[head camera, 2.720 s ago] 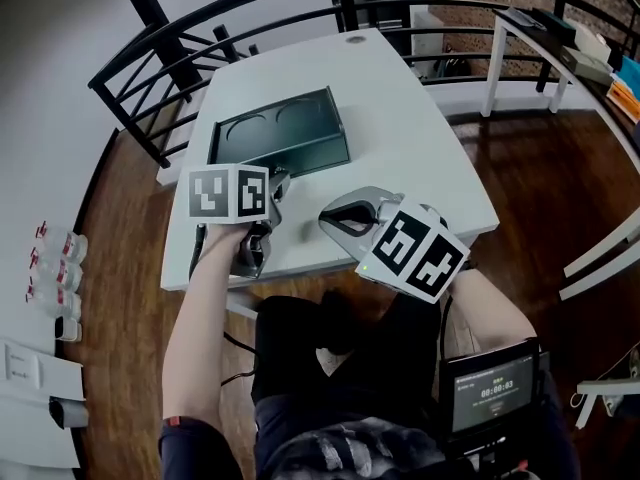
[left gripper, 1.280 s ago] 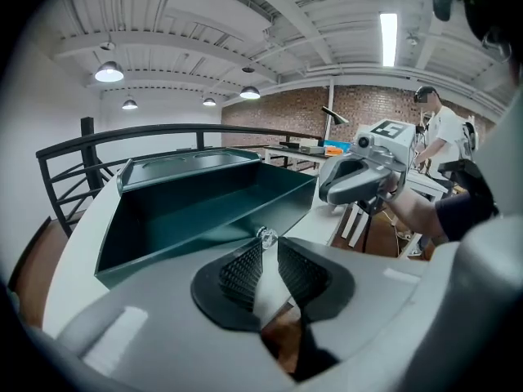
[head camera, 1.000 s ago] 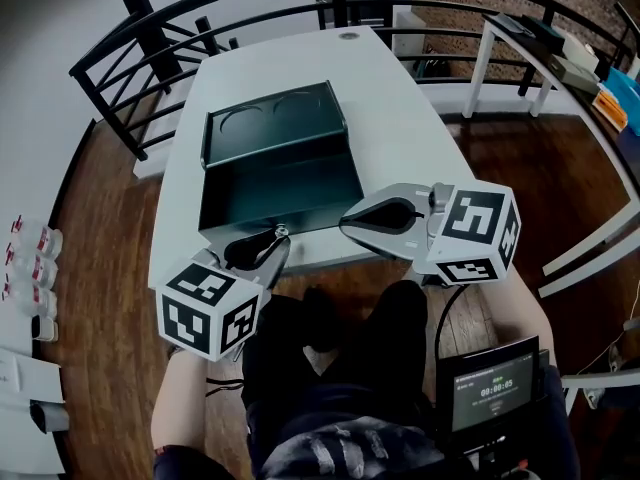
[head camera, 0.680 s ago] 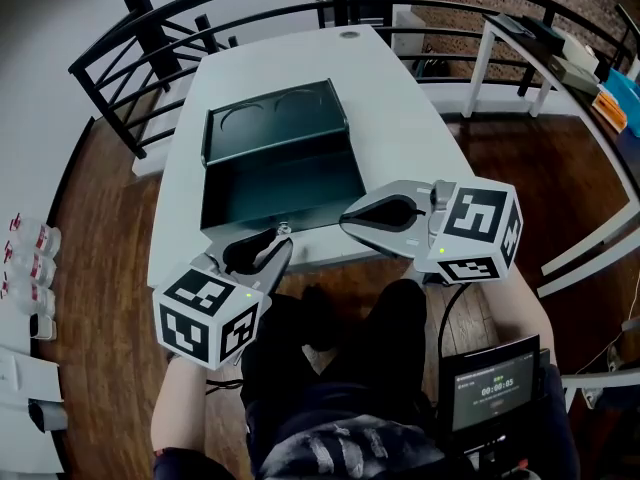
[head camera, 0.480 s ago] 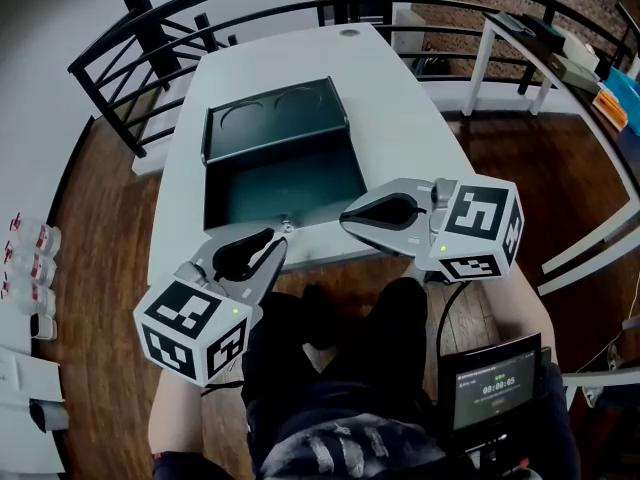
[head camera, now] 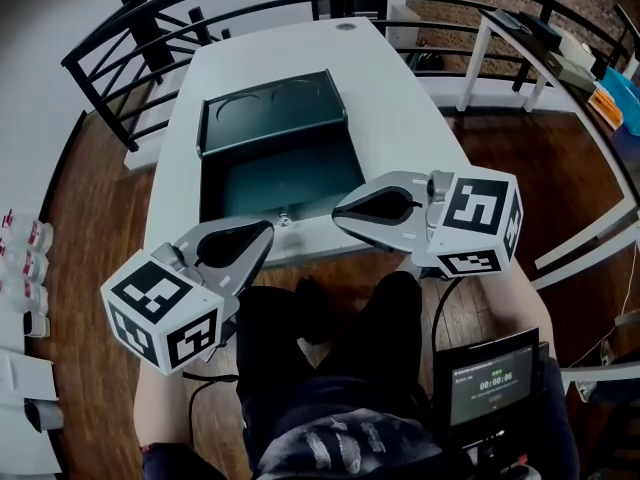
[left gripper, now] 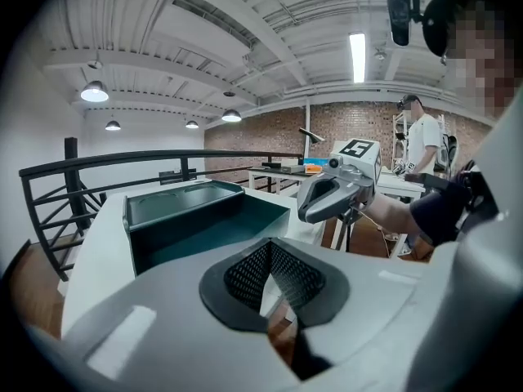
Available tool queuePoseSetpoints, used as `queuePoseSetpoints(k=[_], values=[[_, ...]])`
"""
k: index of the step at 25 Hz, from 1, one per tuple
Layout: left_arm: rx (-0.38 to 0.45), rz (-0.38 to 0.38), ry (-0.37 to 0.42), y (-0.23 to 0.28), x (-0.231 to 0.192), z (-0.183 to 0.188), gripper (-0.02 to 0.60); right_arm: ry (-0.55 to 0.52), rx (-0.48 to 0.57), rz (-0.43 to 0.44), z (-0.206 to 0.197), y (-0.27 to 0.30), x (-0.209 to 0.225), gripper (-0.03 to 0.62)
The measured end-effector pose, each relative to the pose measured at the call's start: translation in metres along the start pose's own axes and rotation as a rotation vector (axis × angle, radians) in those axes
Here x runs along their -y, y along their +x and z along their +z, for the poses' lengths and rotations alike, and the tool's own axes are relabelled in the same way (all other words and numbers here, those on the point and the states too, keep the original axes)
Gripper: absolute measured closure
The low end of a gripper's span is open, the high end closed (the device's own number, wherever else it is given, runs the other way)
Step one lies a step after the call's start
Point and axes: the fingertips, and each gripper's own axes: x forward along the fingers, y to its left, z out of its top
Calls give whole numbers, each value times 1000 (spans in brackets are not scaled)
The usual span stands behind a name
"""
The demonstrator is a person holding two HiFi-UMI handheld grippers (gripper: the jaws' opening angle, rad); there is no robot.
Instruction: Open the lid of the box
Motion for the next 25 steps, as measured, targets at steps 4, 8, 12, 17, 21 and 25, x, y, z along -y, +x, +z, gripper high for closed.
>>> queuePoseSetpoints(k=[4, 8, 12, 17, 21, 25], values=[[-8, -3, -4, 1, -7, -5, 565, -27, -34, 1, -3, 5, -2, 591], [-9, -8, -5, 2, -10, -8, 565, -38, -48, -3, -3, 9, -4, 591], [-10, 3, 0, 4, -17, -14, 565, -24, -56, -1, -4, 11, -4, 591], [-5, 1, -8, 2, -23, -20, 565, -28, -76, -4, -5, 16, -4, 591], [-3, -2, -5, -1, -22, -21, 565, -30, -79, -18, -4, 16, -4, 591], [-7, -1, 3, -5, -22, -22, 565, -28, -80, -15, -2, 18, -6, 591]])
